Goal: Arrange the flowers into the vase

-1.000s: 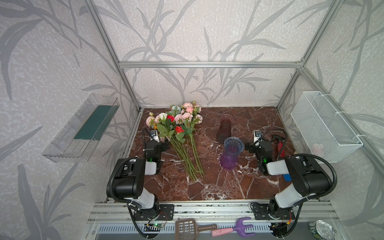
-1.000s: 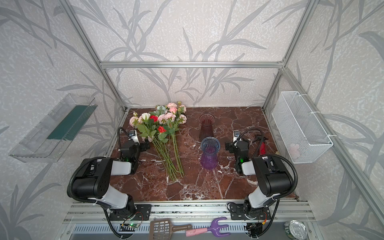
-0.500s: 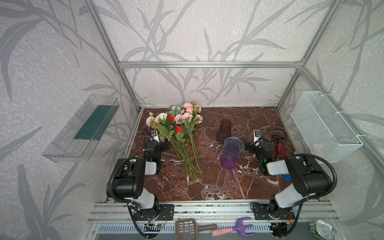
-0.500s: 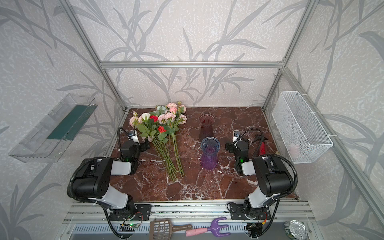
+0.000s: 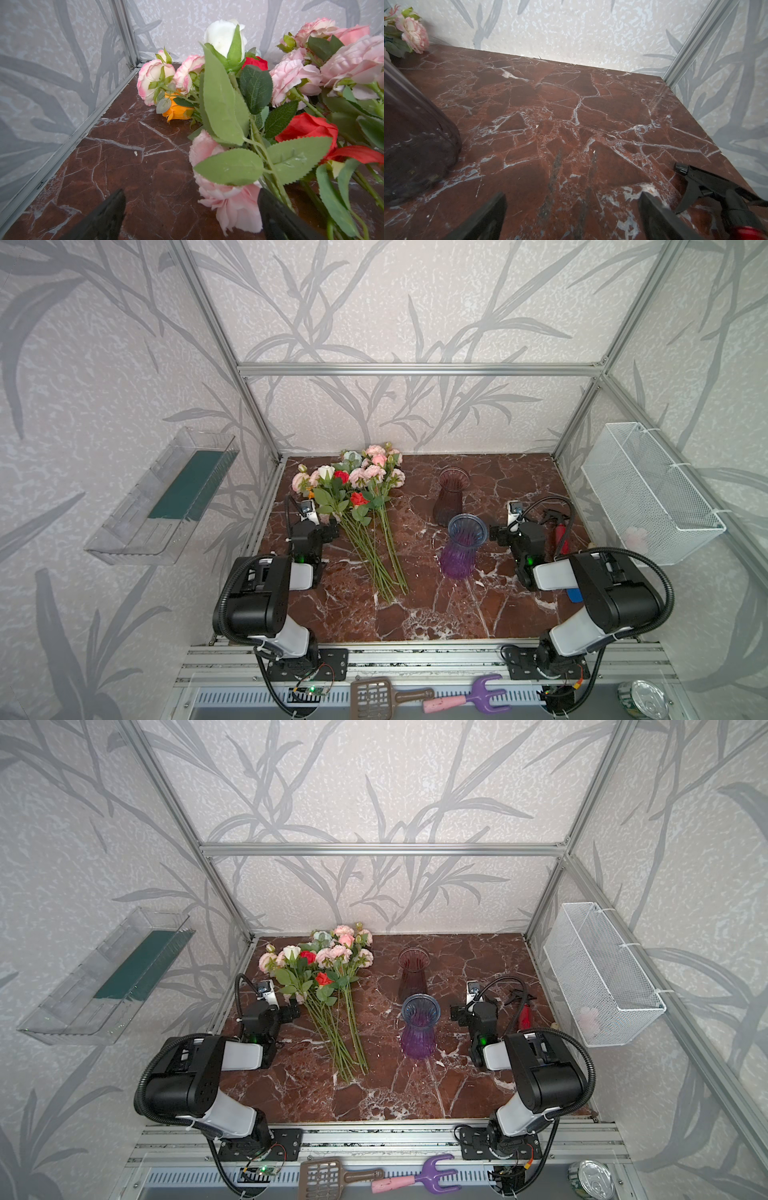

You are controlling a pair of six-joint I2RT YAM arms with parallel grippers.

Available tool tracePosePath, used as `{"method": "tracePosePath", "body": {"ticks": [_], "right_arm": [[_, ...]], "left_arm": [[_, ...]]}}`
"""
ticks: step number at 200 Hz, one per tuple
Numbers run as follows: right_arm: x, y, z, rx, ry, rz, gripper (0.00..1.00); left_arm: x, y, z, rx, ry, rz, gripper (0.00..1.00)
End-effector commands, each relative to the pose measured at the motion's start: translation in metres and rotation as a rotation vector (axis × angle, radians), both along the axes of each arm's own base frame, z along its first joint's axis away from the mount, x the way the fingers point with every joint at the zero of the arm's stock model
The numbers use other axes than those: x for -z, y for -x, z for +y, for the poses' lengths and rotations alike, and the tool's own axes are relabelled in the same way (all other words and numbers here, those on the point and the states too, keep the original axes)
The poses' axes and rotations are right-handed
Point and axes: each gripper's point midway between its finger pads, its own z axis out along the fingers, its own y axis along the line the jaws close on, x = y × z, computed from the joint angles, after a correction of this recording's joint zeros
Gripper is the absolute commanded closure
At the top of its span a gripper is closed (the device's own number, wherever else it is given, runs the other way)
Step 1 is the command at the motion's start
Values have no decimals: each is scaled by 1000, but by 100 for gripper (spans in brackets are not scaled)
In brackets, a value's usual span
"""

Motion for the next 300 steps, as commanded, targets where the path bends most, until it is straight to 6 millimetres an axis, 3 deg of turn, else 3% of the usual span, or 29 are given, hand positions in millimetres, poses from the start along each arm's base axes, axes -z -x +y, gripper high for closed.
{"method": "tracePosePath", "body": {"ticks": [1,74,90,115,136,164,185,199,210,223,240,259,277,300], "right_arm": [[-7,-2,3,-9,2,-21,1],[-6,-3,1,-18,-19,-11,1],[-14,-3,-11,67,-14,-20,1],[-39,-4,-25,157,-1,36,1],[-80,-1,-29,194,-17,9,1],[-142,17,-34,286,-181,29,1],[-177,29,-7,148,-255,118,1],[-199,36,0,143,-388,105,1],[-208,44,-3,192,-558,81,1],[-231,44,28,-50,-675,42,1],[-243,44,41,-107,-726,90,1],[-244,38,58,-182,-710,198,23],[-238,32,60,-173,-690,261,48],[-235,18,66,-165,-622,329,53]], "left_arm": [[-2,-3,2,-2,-23,-4,1],[-2,-3,2,-5,-22,-3,1],[-10,4,11,-66,-24,-32,1],[-44,18,22,-136,-23,-67,1],[-81,32,25,-166,-11,-110,1],[-156,59,18,-128,17,-209,1],[-220,89,27,-231,244,-370,1],[-234,117,44,-405,461,-380,1],[-247,126,40,-397,514,-365,1],[-263,123,21,-265,514,-367,1],[-284,110,-6,-70,505,-415,1],[-295,93,-24,28,538,-363,1],[-297,69,-35,61,598,-269,1],[-311,46,-61,213,762,-303,1]]}}
